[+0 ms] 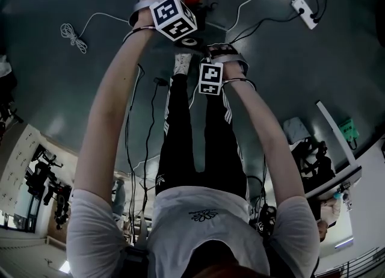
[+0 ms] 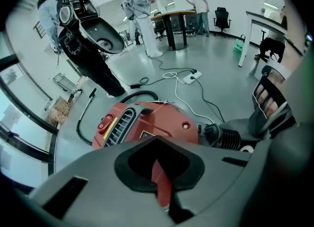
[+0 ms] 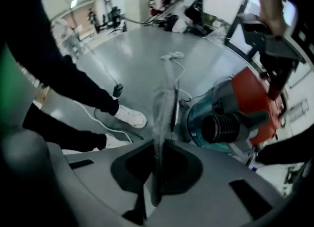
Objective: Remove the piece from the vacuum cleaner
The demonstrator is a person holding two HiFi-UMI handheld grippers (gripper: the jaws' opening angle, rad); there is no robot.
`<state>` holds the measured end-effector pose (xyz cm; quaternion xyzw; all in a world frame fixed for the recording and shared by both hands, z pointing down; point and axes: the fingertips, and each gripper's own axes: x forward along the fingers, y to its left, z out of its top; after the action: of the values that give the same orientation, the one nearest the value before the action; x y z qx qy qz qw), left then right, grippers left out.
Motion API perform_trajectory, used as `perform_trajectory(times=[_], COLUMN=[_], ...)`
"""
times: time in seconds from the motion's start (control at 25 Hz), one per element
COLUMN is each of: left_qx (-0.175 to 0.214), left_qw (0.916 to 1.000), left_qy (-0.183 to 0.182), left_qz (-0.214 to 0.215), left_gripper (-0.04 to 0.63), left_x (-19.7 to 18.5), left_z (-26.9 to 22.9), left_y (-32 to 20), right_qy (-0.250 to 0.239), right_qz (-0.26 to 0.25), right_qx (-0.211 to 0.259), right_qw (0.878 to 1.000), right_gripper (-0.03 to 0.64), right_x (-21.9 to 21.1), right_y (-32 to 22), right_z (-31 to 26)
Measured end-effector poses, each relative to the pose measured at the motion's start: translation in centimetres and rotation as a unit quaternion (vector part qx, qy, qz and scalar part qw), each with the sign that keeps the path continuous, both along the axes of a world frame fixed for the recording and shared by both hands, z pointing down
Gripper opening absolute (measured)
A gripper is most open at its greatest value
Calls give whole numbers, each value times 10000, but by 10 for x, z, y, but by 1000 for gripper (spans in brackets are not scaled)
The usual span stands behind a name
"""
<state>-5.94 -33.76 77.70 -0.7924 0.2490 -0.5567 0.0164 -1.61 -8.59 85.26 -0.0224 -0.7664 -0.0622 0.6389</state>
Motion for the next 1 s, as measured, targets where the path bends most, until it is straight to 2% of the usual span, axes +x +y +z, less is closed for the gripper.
perform_trajectory(times=[0.08,0.2,0.32,0.36,0.4,0.48,0.56,0.6,0.68,0.76,0.8,0.84,0.92,0.96,1.0], left_qx=[-46,-267,-337,-227,-86,216,488,608,769,917,1077,1296,1724,1880,2019], left_qw=[10000,9993,9947,9896,9812,9573,9299,9158,8875,8622,8524,8423,8160,8035,7950], left_qy=[22,89,480,727,1028,1660,2237,2497,2945,3329,3515,3719,4162,4347,4479], left_qz=[-48,-261,-845,-1216,-1633,-2358,-2878,-3087,-3460,-3706,-3718,-3680,-3622,-3607,-3557], left_gripper=[0,0,2,2,2,2,2,2,2,2,2,2,2,2,2], left_x=[1,0,-10,-19,-27,-39,-46,-49,-55,-59,-60,-61,-61,-61,-60], left_z=[1,4,-9,-22,-40,-85,-137,-165,-222,-284,-315,-345,-398,-420,-440], left_y=[0,0,-5,-6,-6,0,16,30,69,103,107,105,109,116,124], right_qy=[-80,-145,-131,-137,-159,-260,-457,-602,-1001,-1548,-1863,-2177,-2701,-2901,-3073], right_qz=[418,439,563,619,706,1025,1625,2029,2926,3752,4072,4312,4563,4600,4595], right_qx=[31,172,206,210,221,274,385,464,610,842,1067,1344,1849,2044,2223], right_qw=[9991,9988,9981,9978,9971,9940,9849,9763,9490,9101,8877,8652,8274,8139,8032], right_gripper=[25,25,25,25,25,25,25,25,25,25,25,25,25,25,25], right_x=[-1,-2,0,1,3,8,16,20,28,37,42,48,61,66,68], right_y=[-15,-29,-36,-36,-35,-32,-35,-38,-39,-50,-68,-89,-116,-119,-119], right_z=[-7,-21,-39,-48,-60,-89,-129,-154,-213,-276,-308,-340,-409,-443,-474])
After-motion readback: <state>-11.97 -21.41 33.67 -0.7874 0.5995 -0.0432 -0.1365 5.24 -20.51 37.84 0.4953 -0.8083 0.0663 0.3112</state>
